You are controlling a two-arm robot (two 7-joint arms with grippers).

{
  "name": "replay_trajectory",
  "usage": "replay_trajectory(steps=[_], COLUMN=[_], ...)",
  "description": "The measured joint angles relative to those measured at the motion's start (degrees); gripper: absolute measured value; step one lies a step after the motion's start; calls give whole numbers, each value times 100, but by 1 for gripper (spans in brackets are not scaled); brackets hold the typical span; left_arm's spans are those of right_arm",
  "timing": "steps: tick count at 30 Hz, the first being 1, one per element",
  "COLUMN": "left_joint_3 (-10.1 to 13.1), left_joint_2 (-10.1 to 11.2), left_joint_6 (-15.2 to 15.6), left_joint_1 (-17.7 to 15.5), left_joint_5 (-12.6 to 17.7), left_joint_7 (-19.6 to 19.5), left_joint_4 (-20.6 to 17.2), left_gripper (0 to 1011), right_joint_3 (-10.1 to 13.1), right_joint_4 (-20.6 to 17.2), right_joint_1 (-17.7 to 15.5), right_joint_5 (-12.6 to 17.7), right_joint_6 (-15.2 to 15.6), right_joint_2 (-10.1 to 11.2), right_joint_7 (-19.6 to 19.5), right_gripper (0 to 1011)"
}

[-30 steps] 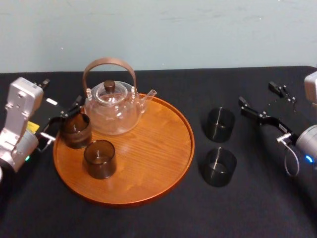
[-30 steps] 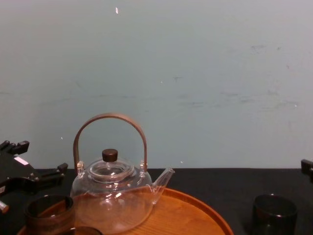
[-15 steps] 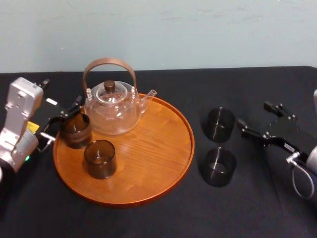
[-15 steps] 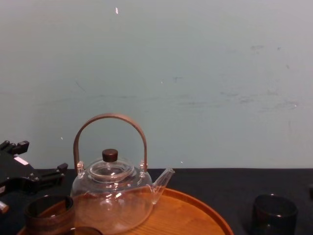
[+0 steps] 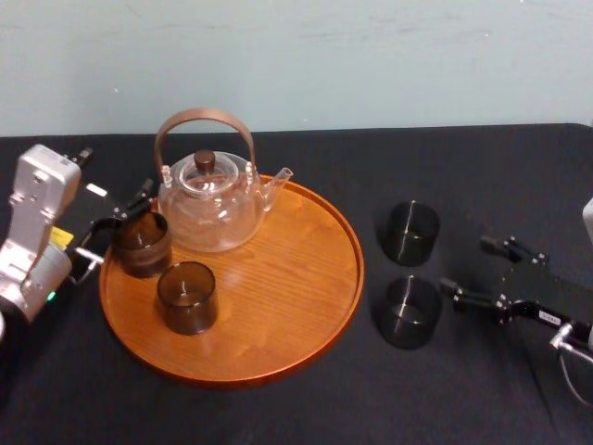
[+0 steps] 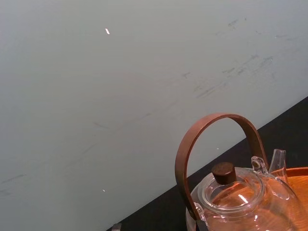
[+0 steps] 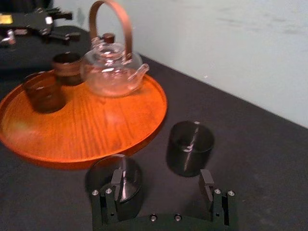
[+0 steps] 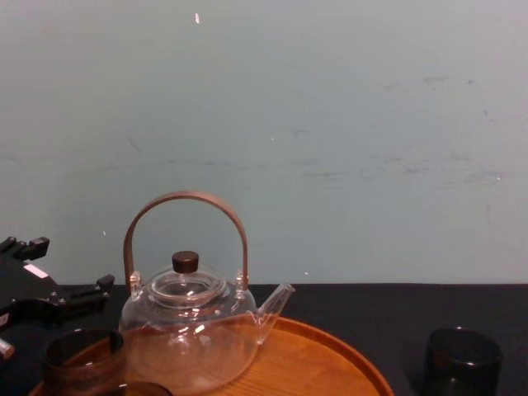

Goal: Pick up the glass from the table and place it on the tray.

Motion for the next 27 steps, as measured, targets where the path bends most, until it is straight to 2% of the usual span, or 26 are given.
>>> replay_trajectory(steps=[10,18,27], left_joint_3=[0,0,0], left_joint_2=[0,0,0], left_joint_6=[0,0,0], left_joint_1=[0,0,0], left_joint_5=[0,0,0], left_joint_7=[0,0,0], left_joint_4=[0,0,0], left_gripper=[1001,1001,1001], right_joint_3=[-121,-241,-340], right_joint_4=[51,122,145], right_joint_1=[45,144,213], right_joint_5=[-123,-254,-397], right_joint_6=[159,263,240], right_joint_2=[173,198,180], right_joint_7=[410,493,530], right_gripper=[1002,1002,1002])
